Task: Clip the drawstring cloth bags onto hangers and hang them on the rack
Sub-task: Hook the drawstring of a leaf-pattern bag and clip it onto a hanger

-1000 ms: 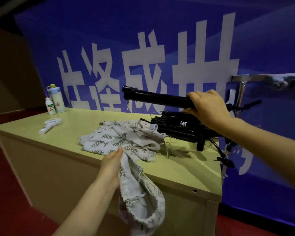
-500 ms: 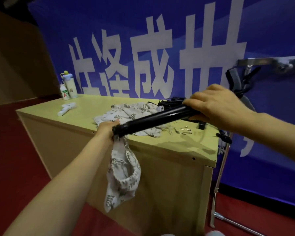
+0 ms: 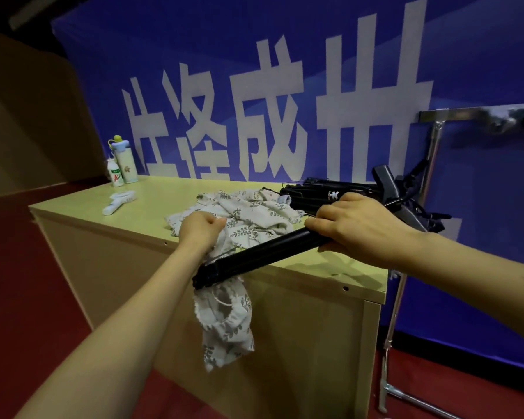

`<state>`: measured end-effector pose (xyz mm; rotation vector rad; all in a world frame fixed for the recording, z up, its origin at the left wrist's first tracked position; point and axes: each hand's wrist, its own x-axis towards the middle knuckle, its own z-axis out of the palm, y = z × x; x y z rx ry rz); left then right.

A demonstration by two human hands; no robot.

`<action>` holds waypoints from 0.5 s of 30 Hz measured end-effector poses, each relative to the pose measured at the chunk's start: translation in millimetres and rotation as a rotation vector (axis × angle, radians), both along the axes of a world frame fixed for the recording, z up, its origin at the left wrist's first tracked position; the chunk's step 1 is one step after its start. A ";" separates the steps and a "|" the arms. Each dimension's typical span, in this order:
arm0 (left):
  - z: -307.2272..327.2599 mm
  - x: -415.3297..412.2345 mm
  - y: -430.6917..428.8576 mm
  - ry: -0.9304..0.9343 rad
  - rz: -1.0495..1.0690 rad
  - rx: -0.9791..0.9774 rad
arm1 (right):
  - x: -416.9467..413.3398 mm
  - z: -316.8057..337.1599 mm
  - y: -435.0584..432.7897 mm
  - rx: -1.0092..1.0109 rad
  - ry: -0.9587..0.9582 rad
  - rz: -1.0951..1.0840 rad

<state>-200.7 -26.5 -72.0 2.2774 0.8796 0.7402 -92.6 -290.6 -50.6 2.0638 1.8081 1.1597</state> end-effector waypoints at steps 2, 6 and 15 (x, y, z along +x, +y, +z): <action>3.1 -0.1 -9.0 0.021 0.025 0.109 | -2.5 -2.6 5.7 -0.025 0.026 -0.064; 3.2 -1.9 -12.3 0.074 0.029 0.208 | -10.1 -3.5 12.4 -0.078 0.103 -0.221; -5.0 2.2 -25.4 -0.178 -0.353 -0.231 | -29.1 10.9 37.2 -0.141 0.061 -0.218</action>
